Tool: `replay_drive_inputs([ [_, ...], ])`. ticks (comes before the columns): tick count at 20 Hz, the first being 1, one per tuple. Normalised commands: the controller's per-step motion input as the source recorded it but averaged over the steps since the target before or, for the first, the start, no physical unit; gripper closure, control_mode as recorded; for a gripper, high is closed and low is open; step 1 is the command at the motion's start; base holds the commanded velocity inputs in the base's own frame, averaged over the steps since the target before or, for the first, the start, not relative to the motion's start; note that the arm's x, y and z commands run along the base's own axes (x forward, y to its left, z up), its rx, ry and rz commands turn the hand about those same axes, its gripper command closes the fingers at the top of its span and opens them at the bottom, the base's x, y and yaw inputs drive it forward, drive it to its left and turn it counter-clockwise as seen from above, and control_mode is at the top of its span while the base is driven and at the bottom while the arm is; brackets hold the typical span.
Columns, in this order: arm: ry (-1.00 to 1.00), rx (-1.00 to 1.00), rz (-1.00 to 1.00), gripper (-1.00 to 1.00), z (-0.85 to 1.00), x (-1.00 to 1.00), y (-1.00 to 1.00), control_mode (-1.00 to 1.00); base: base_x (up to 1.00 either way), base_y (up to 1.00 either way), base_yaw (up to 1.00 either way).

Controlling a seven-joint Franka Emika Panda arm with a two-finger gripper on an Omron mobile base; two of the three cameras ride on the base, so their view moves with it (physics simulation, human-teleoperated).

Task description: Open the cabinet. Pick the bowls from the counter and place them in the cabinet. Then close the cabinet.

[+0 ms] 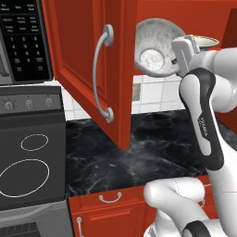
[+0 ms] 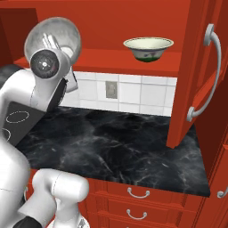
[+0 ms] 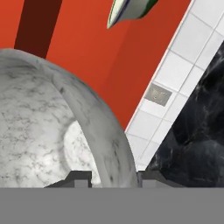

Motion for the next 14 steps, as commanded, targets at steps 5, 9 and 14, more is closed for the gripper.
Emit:
replay_drive_inputs([
  [5, -0.03, 0.00, 0.02, 1.00, 0.00, 0.31, 0.00, -1.00, 0.00, 0.00, 0.00],
  [9, 0.00, 0.00, 0.00, 1.00, 0.00, 0.31, 0.00, -1.00, 0.00, 0.00, 0.00],
  [14, 0.00, 0.00, 0.00, 1.00, 0.00, 0.40, 0.00, -1.00, 0.00, 0.00, 0.00],
])
